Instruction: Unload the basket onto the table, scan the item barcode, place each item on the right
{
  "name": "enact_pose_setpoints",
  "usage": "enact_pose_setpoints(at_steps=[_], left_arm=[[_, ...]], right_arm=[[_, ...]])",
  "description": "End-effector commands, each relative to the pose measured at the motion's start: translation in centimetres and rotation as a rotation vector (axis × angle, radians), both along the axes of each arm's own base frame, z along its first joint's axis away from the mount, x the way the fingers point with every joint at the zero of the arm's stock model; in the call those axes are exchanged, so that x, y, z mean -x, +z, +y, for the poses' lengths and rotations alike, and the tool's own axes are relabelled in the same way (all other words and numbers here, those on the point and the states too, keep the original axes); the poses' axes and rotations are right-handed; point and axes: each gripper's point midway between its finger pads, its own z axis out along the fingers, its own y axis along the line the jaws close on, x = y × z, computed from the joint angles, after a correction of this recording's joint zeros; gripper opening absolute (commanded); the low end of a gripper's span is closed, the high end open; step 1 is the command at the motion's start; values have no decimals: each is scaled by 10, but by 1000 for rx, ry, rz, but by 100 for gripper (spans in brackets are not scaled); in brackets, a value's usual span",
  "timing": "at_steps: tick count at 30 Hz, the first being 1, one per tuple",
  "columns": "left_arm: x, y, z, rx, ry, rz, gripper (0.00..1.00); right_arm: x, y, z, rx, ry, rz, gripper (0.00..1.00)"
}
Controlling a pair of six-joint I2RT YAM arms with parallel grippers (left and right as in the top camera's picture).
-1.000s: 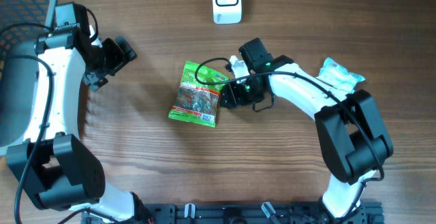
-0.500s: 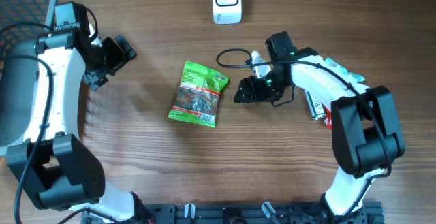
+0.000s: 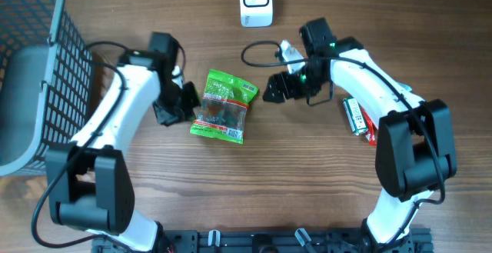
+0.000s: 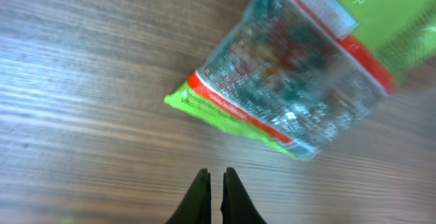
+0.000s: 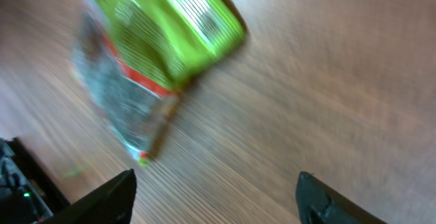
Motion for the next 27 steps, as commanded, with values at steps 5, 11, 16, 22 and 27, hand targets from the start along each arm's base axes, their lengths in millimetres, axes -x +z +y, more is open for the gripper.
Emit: enact_pose_setpoints(at_steps=[5, 11, 16, 22, 27], left_arm=[[32, -69, -12, -56, 121, 29, 4], [18, -90, -26, 40, 117, -86, 5], [2, -89, -27, 47, 118, -160, 6], [-19, -87, -23, 15, 127, -255, 10], [-32, -84, -18, -13, 137, -312, 12]], right_arm=[[-21, 36, 49, -116, 140, -235, 76], [-23, 32, 74, -129, 186, -297, 72], [-32, 3, 78, -100, 147, -262, 71], [-35, -20, 76, -67, 106, -219, 59], [-38, -37, 68, -29, 46, -221, 54]])
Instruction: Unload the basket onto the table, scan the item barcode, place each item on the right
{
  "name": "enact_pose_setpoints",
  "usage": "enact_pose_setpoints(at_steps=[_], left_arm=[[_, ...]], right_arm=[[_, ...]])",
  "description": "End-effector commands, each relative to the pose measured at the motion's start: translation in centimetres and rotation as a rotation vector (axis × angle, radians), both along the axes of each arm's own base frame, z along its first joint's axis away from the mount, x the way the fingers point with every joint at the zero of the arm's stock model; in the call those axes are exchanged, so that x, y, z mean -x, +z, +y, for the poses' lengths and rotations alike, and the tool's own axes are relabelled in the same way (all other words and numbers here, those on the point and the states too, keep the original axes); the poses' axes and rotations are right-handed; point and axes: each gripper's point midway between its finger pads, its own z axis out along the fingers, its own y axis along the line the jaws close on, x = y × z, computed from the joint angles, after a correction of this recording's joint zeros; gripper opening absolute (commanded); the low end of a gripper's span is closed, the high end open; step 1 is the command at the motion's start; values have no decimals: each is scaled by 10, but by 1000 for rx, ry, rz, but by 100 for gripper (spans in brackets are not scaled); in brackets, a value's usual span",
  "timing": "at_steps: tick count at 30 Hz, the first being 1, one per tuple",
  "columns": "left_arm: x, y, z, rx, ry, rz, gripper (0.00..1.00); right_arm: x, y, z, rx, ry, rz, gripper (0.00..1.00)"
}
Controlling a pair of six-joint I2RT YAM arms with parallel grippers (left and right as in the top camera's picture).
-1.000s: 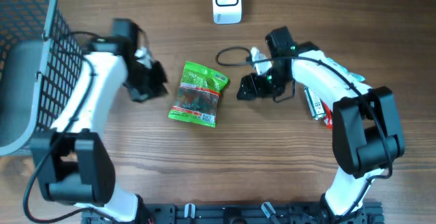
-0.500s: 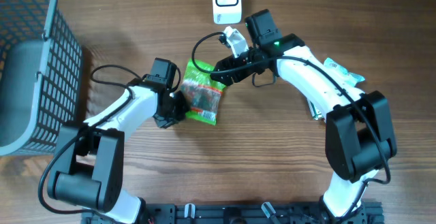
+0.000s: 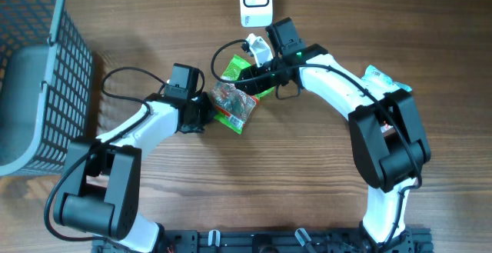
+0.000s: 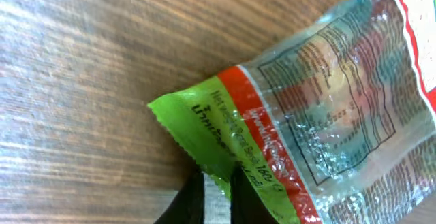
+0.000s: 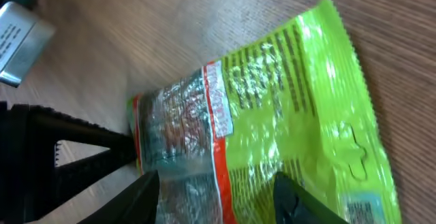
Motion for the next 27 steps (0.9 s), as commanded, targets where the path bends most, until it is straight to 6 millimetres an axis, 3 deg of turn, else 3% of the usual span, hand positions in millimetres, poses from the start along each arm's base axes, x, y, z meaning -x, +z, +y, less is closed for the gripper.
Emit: enact_pose_setpoints(at_steps=[1, 3, 5, 8, 9, 15, 18, 20, 22, 27], left_arm=[[3, -14, 13, -75, 28, 9, 12], [6, -14, 14, -76, 24, 23, 4], [12, -10, 15, -82, 23, 44, 4], [8, 13, 14, -74, 24, 12, 4], [4, 24, 13, -65, 25, -17, 10], [3, 52, -5, 35, -37, -73, 10], [2, 58, -7, 33, -69, -67, 11], [0, 61, -7, 36, -68, -78, 11], [-4, 60, -7, 31, -65, -89, 10], [-14, 49, -6, 18, -43, -98, 6]], right_arm=[[4, -25, -13, 69, -68, 36, 51], [14, -34, -18, 87, -96, 97, 40], [35, -45, -28, 132, -116, 202, 33], [74, -55, -40, 212, -134, 370, 28], [86, -57, -40, 239, -121, 405, 28], [127, -48, -11, 285, -5, 418, 29], [113, -20, -4, 231, -31, 356, 33], [96, -5, -4, 188, -51, 290, 42], [85, 1, -3, 161, -63, 251, 49], [55, 4, -7, 128, -112, 164, 53]])
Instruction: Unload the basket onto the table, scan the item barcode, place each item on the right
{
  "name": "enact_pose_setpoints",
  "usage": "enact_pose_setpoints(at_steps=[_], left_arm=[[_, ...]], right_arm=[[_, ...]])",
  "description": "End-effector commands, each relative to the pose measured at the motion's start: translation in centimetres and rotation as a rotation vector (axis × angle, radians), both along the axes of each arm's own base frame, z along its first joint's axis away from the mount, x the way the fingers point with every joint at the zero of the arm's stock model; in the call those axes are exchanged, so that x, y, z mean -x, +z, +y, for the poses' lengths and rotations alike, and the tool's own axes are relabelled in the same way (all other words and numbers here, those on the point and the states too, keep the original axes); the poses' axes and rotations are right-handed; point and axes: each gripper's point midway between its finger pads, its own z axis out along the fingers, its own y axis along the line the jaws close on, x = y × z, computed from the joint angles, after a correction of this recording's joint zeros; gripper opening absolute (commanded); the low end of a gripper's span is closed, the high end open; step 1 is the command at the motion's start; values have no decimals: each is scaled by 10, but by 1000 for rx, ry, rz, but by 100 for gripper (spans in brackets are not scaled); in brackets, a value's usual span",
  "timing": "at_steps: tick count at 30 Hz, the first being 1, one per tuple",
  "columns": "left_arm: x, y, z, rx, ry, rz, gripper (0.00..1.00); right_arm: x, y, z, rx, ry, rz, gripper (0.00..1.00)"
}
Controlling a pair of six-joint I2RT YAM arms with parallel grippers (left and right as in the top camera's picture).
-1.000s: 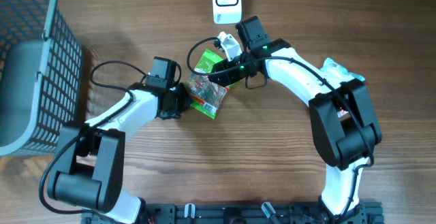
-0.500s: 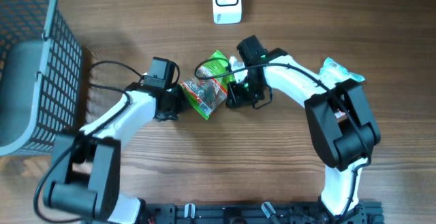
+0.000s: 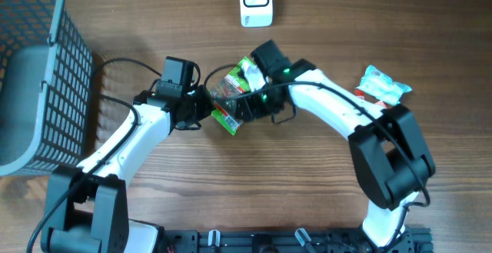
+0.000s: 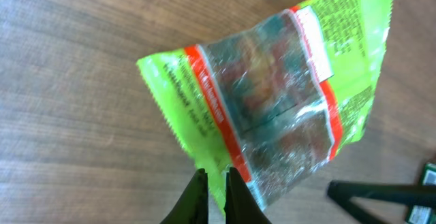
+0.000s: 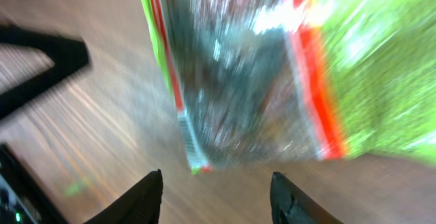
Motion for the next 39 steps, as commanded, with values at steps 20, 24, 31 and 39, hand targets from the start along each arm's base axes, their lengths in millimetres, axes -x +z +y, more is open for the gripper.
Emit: enact_pose_setpoints(at_steps=[20, 24, 31, 39], left_arm=[[-14, -74, -2, -37, 14, 95, 15], [-8, -76, 0, -43, 13, 121, 15], [5, -51, -7, 8, -13, 145, 15], [18, -9, -5, -5, -17, 115, 4]], right_arm=[[-71, -47, -14, 43, -129, -167, 47], [-42, -49, -30, 115, -158, -29, 40], [9, -27, -36, 194, -79, 75, 43], [6, -25, -37, 191, -152, 103, 55]])
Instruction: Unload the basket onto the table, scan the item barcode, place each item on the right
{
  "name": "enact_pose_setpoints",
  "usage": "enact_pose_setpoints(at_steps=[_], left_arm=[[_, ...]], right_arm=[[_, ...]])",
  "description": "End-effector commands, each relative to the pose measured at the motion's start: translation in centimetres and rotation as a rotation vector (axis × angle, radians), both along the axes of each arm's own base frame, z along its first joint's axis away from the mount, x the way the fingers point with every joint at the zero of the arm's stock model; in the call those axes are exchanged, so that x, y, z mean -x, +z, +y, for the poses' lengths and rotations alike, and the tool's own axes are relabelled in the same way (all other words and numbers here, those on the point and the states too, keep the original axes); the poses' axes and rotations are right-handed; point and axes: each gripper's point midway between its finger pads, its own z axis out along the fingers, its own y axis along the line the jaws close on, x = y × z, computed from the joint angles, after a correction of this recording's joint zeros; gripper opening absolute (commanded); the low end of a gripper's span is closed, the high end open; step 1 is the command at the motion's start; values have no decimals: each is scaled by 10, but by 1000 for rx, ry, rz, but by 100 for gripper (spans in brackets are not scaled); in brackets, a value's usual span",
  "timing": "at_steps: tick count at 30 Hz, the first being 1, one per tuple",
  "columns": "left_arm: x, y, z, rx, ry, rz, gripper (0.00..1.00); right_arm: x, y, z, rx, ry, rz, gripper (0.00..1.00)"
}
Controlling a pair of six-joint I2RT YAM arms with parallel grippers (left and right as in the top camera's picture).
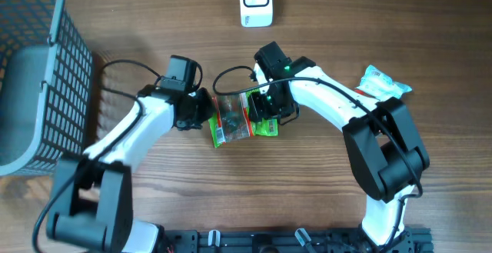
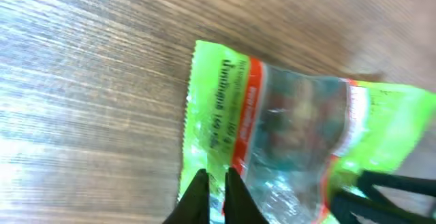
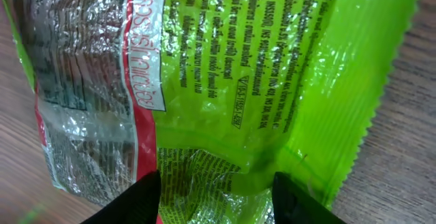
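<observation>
The item is a green snack bag (image 1: 234, 120) with a clear window and red bands, lying left-to-right mid-table. My left gripper (image 1: 204, 111) is shut on the bag's left green edge (image 2: 208, 125), its fingers (image 2: 216, 174) pinched together on the film. My right gripper (image 1: 267, 113) stands open over the bag's right end. The crumpled printed green film (image 3: 272, 81) fills the space between its spread fingers (image 3: 216, 186). The white scanner (image 1: 255, 1) stands at the table's far edge, apart from the bag. No barcode can be made out.
A grey mesh basket (image 1: 34, 68) fills the far left. A pale blue and red packet (image 1: 384, 84) lies to the right of my right arm. Cables loop near both wrists.
The bag was tilted up between the two grippers; now it sits a little nearer and lies flatter, stretched left to right. My left gripper still holds its edge. My right gripper is at the green end.
The bag first lay flat mid-table, with my shut left gripper beside it and my open right gripper to its right. It was then nearer the scanner, left gripper shut on a corner, right gripper over it. Later it was raised and tilted; now it lies stretched between both.
</observation>
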Motion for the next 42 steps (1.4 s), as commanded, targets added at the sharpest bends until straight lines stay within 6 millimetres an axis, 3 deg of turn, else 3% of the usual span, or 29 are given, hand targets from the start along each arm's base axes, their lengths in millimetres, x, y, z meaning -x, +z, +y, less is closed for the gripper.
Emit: enact_pose_setpoints(at_steps=[1, 7, 14, 20, 23, 26, 35, 39, 42], left_arm=[[8, 3, -9, 17, -27, 11, 4], [17, -20, -23, -2, -75, 58, 4], [17, -43, -3, -120, -41, 89, 7], [19, -49, -7, -123, -54, 98, 8], [20, -62, -6, -120, -32, 108, 10], [22, -71, -6, -122, -31, 131, 11], [23, -72, -7, -124, -33, 134, 14], [23, -72, -7, -123, -33, 132, 14], [22, -72, -7, -123, -33, 131, 14]], right_arm=[[1, 8, 0, -15, -29, 1, 55], [5, 9, 2, -30, -23, 19, 52], [-12, 35, -7, -71, -45, -51, 60], [-11, 35, -8, -80, -45, -41, 62], [-10, 35, -8, -79, -53, -35, 62], [-9, 30, -9, -77, -73, -26, 70], [-4, -3, -23, -32, -222, -14, 75], [3, -13, -14, -68, -240, -11, 75], [9, -14, 5, -148, -213, -6, 75]])
